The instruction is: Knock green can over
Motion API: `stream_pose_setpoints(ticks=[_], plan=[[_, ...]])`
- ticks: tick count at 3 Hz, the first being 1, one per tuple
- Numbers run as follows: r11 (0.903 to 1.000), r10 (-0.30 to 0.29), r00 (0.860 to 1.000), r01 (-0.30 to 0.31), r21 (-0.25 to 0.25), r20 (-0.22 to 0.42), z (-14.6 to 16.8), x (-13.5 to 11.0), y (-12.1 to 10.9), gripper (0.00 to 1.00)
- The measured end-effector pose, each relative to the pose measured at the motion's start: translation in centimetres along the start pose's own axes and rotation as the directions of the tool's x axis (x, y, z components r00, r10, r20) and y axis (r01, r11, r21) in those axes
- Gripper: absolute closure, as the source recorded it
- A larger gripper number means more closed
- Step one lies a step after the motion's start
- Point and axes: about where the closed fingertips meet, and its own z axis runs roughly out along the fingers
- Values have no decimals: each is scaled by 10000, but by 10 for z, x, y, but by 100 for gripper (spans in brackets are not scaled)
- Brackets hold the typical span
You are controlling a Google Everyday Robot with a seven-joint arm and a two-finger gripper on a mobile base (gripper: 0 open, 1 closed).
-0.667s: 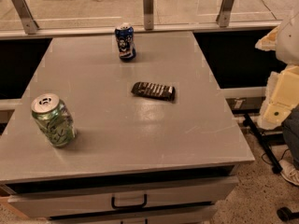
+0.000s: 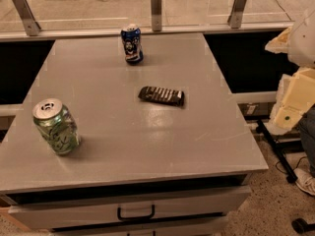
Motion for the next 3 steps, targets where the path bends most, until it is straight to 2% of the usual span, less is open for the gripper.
stream_pose_setpoints(ticks=[1, 2, 3], plan=[[9969, -565, 9906, 628, -470, 1244, 28, -33, -1, 0], [9824, -1315, 9467, 1642, -892, 2940, 56, -90, 10, 0], [9675, -1428, 8773, 2214, -1225, 4581, 67, -151, 40, 0]])
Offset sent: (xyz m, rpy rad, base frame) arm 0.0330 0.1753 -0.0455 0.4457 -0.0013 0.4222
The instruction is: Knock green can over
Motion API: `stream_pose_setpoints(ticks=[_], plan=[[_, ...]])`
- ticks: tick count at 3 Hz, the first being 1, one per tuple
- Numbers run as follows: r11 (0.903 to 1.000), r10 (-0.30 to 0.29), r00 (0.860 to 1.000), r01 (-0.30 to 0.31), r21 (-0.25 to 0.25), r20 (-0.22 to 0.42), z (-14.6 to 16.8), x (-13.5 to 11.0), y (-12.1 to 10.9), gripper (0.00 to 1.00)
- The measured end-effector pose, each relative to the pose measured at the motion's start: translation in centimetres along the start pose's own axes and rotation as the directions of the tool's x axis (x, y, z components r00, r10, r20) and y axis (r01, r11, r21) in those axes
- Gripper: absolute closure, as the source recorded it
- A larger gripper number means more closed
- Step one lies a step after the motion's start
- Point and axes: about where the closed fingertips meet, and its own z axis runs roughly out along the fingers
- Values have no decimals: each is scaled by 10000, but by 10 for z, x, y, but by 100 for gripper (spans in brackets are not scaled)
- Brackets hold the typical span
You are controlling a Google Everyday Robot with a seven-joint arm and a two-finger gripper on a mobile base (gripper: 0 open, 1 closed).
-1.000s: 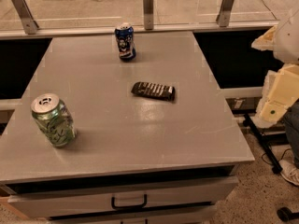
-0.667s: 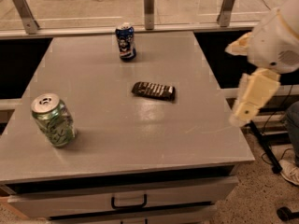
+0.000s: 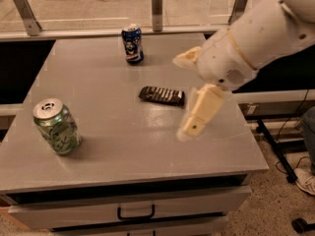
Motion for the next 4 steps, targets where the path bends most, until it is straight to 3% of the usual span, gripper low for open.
stream_pose_setpoints(ticks=[1, 2, 3, 4], plan=[[9999, 2, 9994, 2, -106, 337, 2, -13, 3, 0], [10000, -7, 9995, 10, -97, 300, 2, -12, 3, 0], [9999, 52, 9977, -45, -109, 670, 15, -15, 3, 0], [9995, 213, 9882, -178, -244, 1517, 53, -29, 6, 0]])
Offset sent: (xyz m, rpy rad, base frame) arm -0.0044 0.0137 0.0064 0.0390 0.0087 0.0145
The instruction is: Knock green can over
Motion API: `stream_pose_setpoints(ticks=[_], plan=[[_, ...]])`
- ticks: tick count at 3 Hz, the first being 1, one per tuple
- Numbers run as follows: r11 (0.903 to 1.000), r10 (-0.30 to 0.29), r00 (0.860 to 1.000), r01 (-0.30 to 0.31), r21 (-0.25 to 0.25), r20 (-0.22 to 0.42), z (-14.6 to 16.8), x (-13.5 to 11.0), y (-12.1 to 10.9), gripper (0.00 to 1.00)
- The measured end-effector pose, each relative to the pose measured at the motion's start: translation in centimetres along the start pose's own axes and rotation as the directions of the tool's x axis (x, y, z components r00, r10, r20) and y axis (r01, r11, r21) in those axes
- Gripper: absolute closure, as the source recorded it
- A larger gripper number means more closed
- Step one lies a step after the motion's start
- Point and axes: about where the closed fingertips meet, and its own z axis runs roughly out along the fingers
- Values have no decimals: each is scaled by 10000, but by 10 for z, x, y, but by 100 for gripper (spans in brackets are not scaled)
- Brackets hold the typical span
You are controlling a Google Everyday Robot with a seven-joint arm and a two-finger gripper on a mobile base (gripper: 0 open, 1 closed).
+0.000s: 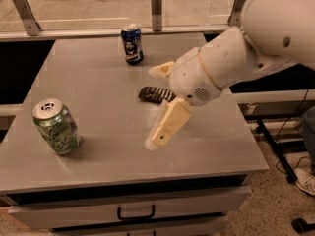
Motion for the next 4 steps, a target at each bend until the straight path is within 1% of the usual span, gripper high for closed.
stream_pose_setpoints(ticks=[1, 2, 3, 4], plan=[[9999, 168, 9933, -165, -33, 1142, 51, -13, -6, 0], [9992, 387, 9742, -346, -223, 2224, 97, -31, -12, 0], [9968, 607, 9477, -410, -691, 3132, 139, -61, -12, 0], [9921, 811, 9160, -364, -1200, 3929, 173, -89, -7, 0]])
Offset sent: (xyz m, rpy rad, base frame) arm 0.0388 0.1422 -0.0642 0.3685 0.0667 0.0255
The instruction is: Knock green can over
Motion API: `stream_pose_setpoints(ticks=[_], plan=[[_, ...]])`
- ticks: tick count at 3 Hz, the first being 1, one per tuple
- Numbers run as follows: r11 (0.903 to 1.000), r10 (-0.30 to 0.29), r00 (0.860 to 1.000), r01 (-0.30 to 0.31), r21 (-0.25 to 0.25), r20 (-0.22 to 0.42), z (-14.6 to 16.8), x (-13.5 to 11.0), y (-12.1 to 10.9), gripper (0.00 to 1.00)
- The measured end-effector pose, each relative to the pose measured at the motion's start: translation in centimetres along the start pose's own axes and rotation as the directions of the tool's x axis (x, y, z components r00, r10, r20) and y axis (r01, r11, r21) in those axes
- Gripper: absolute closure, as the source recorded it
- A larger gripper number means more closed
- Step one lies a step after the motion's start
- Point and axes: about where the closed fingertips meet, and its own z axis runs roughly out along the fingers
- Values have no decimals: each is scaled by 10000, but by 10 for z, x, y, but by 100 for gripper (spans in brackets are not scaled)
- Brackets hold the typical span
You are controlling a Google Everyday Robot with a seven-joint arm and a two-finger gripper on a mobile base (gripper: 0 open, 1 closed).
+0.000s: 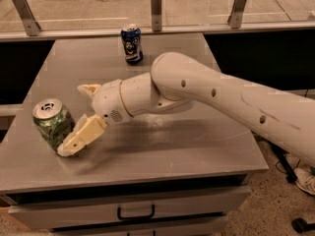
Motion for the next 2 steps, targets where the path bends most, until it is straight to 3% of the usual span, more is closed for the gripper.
stream_pose_setpoints(ticks=[1, 2], plan=[[9985, 317, 9979, -291, -461, 568, 25, -9, 9, 17], [9968, 615, 9948, -570, -563, 812, 31, -11, 14, 40]])
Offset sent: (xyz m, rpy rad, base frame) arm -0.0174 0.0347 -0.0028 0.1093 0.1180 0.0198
